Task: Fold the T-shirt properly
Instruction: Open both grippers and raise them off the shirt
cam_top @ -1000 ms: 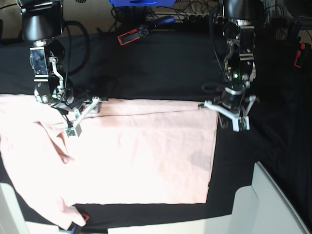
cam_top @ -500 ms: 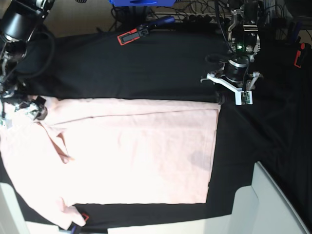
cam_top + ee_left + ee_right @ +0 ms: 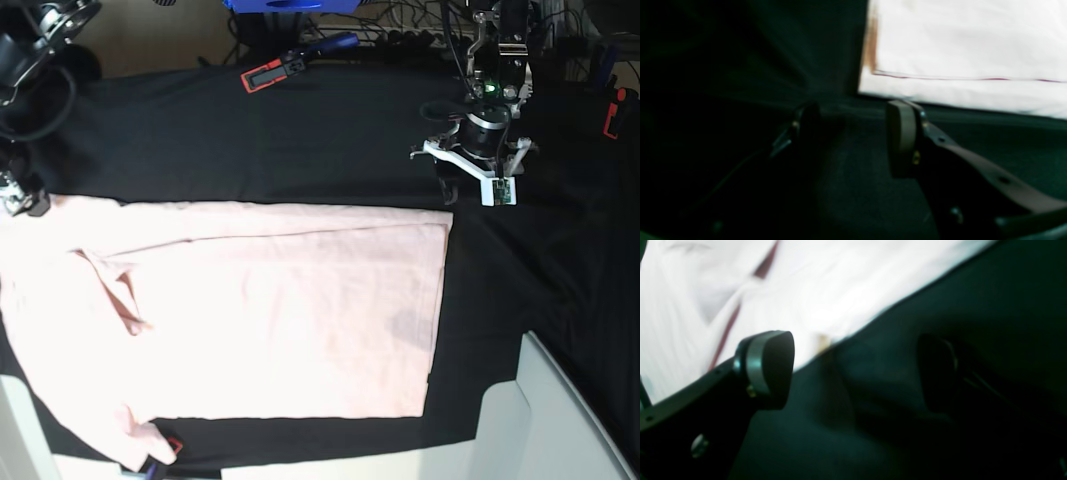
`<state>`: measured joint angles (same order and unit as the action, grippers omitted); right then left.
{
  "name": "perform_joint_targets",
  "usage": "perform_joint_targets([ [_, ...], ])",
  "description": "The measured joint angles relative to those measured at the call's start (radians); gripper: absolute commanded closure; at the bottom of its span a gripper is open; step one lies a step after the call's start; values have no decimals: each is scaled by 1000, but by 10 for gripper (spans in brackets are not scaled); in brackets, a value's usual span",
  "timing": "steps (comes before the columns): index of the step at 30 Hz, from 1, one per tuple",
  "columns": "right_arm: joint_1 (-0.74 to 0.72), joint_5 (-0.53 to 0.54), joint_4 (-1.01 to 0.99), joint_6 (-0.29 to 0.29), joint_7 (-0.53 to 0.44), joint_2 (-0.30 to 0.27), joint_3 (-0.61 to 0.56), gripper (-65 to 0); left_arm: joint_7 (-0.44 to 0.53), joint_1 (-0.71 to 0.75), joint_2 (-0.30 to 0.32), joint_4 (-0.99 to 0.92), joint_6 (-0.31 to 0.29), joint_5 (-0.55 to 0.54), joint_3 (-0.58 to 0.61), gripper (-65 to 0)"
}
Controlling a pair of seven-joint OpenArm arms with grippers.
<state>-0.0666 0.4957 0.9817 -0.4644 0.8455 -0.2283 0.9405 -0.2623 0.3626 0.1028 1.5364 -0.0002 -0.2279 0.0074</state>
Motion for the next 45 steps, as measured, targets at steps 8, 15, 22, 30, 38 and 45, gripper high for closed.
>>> perform_joint_targets([
  [8,-54,22,-218,-17,-130,-99,2,-547,0,1,0,-2,1,0,-1,-319],
  [15,-92,21,-293,-15,-165,-129,2,-547,-1,29,0,16,1,0,0,-317],
  [22,-119,11,-298,-14,-176,-111,1,-547,0,25,0,14,0,0,0,-314],
  [30,-145,11,-298,-14,-179,-81,0,-547,0,38,0,15,0,0,0,-314],
  [38,-148,5,-300,-10,-157,-73,2,-296,0,39,-5,14,0,0,0,-319],
  [45,-146,-1,-306,-7,-146,-67,2,-9,0,31,0,11,2,-211,0,-331],
])
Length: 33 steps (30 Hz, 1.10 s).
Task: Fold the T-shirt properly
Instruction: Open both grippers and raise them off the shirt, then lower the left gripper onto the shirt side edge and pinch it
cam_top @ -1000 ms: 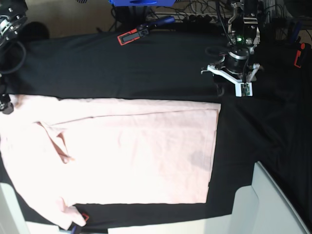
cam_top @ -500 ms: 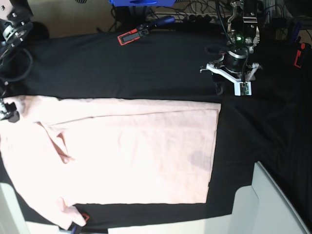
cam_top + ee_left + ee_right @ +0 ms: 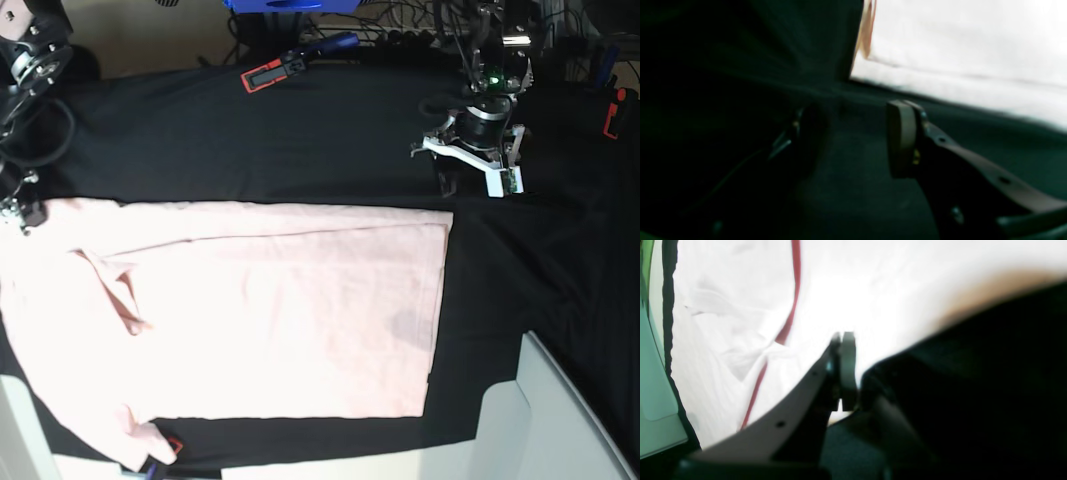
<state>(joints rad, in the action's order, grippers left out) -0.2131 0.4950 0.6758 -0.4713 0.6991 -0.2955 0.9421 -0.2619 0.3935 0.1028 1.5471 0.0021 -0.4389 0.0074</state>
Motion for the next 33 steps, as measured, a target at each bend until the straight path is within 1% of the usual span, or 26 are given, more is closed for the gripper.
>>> perform_joint_targets([
  [3,1,0,0,0,0,0,0,-6,2,-3,35,-19,-2,-114,2,-435],
  [5,1,0,0,0,0,2,0,-6,5,-6,42,-42,10,-150,-2,-482],
  [6,1,0,0,0,-5,6,0,-6,3,-12,41,-53,10,-157,-4,-495],
  [11,5,0,0,0,-3,13,-3,-6,4,-46,35,-66,-1,-168,2,-501],
  [15,6,0,0,0,3,14,-3,-7,10,-73,36,-63,10,-169,-1,-499],
  [22,6,0,0,0,17,13,-4,-7,9,-142,36,-67,8,-169,-1,-499],
  [26,6,0,0,0,17,13,-4,-7,12,-208,35,-132,-1,-167,-1,-499],
  [30,6,0,0,0,17,13,-4,-6,8,-252,35,-247,9,-167,6,-499],
  [33,6,0,0,0,17,13,-4,-6,5,-272,29,-295,9,-168,8,-499],
])
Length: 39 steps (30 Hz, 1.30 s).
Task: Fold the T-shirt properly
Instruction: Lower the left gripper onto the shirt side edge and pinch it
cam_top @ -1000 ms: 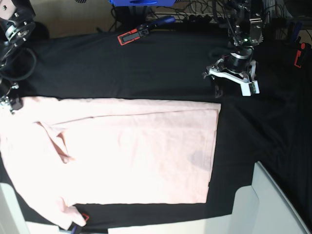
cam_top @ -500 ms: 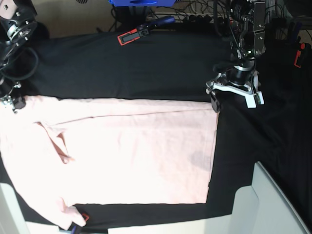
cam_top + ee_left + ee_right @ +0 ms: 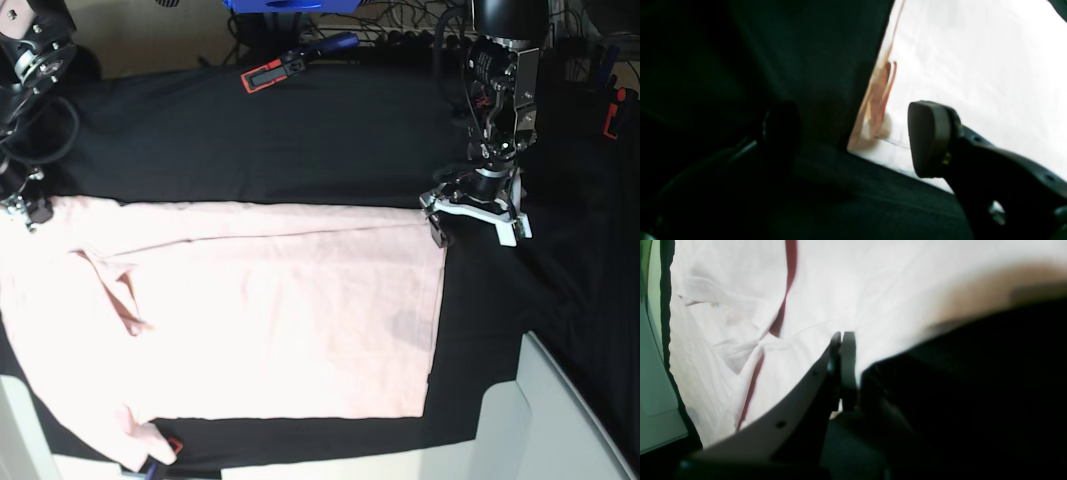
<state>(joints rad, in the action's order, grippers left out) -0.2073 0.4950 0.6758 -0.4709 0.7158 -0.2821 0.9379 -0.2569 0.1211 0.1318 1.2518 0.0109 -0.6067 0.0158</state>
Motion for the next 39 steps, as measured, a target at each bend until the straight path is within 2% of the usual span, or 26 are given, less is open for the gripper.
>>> perform_joint_targets([
  [3,0,0,0,0,0,0,0,-6,3,-11,-22,-40,-4,0,-6,-501],
  [5,0,0,0,0,0,0,0,-6,39,-9,-26,-64,-11,3,-2,-501],
  [19,8,0,0,0,0,0,0,-4,36,-32,-74,-69,-5,3,-1,-499],
  [26,9,0,0,0,0,0,0,-6,42,-39,-71,-69,2,5,61,-497],
  [31,9,0,0,0,0,0,0,-6,11,-64,-79,-76,-4,2,75,-492],
  [33,9,0,0,0,0,0,0,-6,14,-63,-78,-76,-10,3,75,-453],
  [37,9,0,0,0,0,0,0,-6,10,-66,-76,-77,0,3,72,-257],
  [39,9,0,0,0,0,0,0,-6,7,-65,-77,-78,0,0,72,-180],
])
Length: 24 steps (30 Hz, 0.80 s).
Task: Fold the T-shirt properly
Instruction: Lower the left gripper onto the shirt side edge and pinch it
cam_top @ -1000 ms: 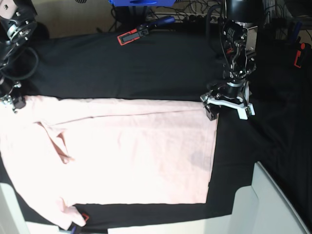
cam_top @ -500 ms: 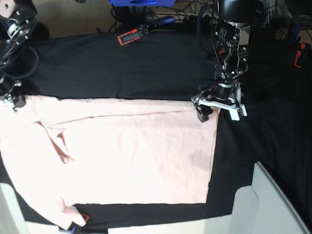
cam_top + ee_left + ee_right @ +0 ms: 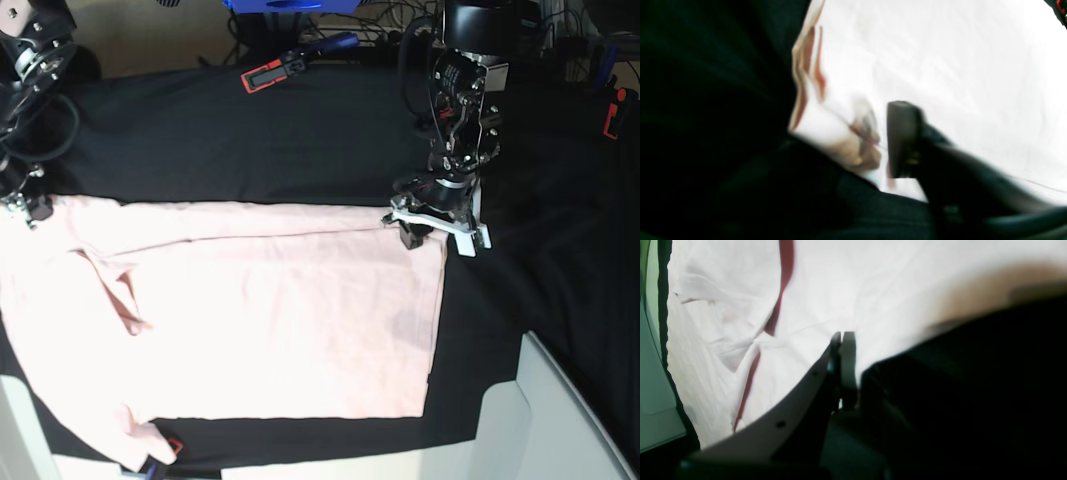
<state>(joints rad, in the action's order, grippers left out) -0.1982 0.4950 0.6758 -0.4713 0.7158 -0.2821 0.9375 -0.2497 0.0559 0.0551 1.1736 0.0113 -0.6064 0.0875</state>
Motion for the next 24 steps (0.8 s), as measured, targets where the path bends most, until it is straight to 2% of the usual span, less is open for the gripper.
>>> perform_joint_targets([
  [8,3,0,0,0,0,0,0,-6,-1,0,0,0,0,0,-9,-141],
  [11,3,0,0,0,0,0,0,-4,-1,3,0,0,-1,-1,-9,-15],
  [12,3,0,0,0,0,0,0,-4,-2,4,0,0,-1,0,-9,0],
  [24,19,8,3,-4,-1,-2,1,-3,-1,79,4,58,-3,0,-9,0],
])
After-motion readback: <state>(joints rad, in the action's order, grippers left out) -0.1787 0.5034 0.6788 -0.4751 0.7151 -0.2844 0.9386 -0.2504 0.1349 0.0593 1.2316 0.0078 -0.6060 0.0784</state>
